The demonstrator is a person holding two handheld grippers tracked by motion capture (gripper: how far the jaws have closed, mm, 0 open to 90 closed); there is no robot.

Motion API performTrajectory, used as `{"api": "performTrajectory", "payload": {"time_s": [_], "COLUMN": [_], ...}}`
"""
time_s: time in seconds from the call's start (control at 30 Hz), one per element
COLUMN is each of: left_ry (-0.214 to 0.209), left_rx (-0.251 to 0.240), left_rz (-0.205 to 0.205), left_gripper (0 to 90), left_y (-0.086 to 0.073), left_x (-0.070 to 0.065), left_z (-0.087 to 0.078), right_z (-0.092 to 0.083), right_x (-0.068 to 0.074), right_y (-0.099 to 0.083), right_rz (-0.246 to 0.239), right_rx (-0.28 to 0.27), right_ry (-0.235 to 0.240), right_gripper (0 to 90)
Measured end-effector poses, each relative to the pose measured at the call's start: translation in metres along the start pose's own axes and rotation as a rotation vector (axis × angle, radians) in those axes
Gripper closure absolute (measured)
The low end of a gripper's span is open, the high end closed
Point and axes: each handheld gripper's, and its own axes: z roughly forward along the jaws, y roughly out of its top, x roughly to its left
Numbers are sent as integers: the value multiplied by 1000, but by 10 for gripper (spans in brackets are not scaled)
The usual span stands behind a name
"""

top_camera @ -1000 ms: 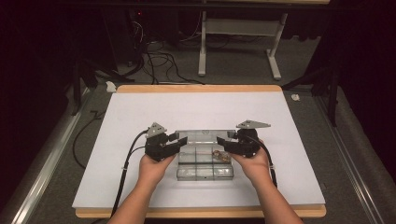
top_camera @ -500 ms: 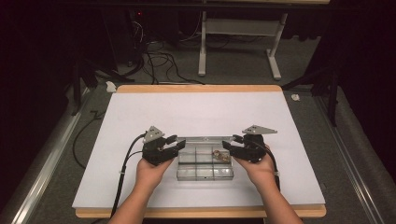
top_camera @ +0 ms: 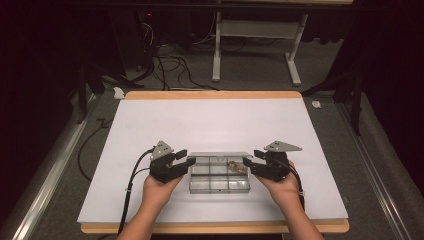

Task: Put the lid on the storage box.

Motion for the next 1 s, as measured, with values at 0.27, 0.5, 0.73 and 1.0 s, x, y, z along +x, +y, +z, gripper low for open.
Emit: {"api": "performTrajectory", "payload": {"time_s": [0.27,0.5,0.73,1.0], "left_ry": [7,15,17,25], "left_rx": [12,26,35,35], "left_rz": [26,53,65,70], "left_gripper": [535,536,537,538], "left_y": [-8,-14,-21,-30], "left_x": [-1,-3,-5,-6], "left_z": [-4,-5,-6,-10], "right_z": [-9,-13,-18,-23], "right_x": [2,7,12,15], "right_y": [-8,-15,-22,-32], "right_rz": [-17,-25,-53,-50], "right_rx": [-13,-21,-32,-40], "right_ry": [-6,-15,-31,-42], "right_gripper": [443,442,441,440]}}
